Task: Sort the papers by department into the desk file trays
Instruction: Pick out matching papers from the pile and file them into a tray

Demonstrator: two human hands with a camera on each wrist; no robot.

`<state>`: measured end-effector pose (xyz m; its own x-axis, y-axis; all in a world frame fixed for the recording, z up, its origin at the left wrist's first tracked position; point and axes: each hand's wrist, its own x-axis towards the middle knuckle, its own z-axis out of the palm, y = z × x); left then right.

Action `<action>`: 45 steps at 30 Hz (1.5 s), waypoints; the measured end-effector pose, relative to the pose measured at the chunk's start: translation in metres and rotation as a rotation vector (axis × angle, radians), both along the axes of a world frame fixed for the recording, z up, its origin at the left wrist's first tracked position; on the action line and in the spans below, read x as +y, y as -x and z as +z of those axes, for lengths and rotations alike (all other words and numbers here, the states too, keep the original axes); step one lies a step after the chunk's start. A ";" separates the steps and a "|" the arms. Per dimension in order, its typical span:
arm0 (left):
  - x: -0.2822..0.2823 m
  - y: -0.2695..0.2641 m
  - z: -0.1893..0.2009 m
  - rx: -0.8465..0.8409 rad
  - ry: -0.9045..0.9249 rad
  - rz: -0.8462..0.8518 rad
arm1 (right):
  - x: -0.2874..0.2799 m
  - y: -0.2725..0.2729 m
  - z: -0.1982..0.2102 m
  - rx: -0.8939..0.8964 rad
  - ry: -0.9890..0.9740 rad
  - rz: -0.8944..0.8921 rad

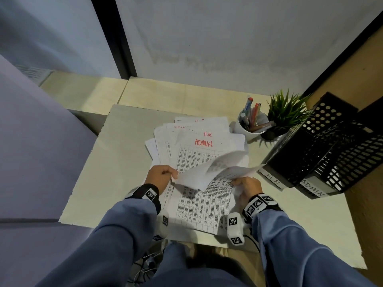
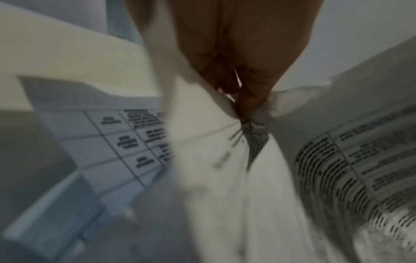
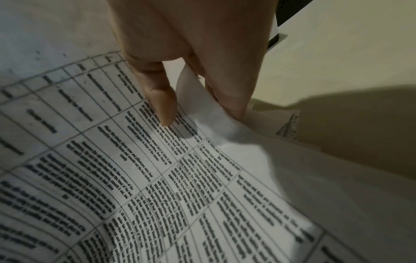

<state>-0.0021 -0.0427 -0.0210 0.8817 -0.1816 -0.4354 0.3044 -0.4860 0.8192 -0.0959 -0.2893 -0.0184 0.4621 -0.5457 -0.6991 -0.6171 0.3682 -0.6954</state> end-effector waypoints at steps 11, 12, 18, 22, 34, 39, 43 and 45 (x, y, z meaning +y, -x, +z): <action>-0.014 0.000 -0.005 0.005 -0.208 0.075 | -0.007 -0.003 -0.007 -0.051 -0.007 -0.064; -0.015 0.000 -0.004 -0.038 -0.243 0.146 | -0.006 -0.003 -0.005 -0.035 -0.002 -0.044; -0.017 -0.007 -0.004 0.071 -0.294 0.235 | -0.007 -0.001 -0.012 0.045 0.025 0.106; -0.017 -0.005 -0.003 0.056 -0.335 0.190 | -0.007 -0.003 -0.018 0.088 0.051 0.155; 0.005 0.008 -0.002 -0.227 -0.040 -0.024 | 0.007 0.000 -0.009 -0.114 -0.025 -0.117; -0.001 0.014 -0.005 -0.247 0.135 0.129 | 0.005 0.001 -0.014 -0.117 -0.023 -0.143; -0.006 0.019 -0.007 -0.044 0.267 0.168 | -0.003 0.002 -0.016 -0.060 -0.014 -0.081; -0.011 0.020 -0.004 0.005 0.275 0.143 | -0.005 0.002 -0.016 -0.054 -0.017 -0.067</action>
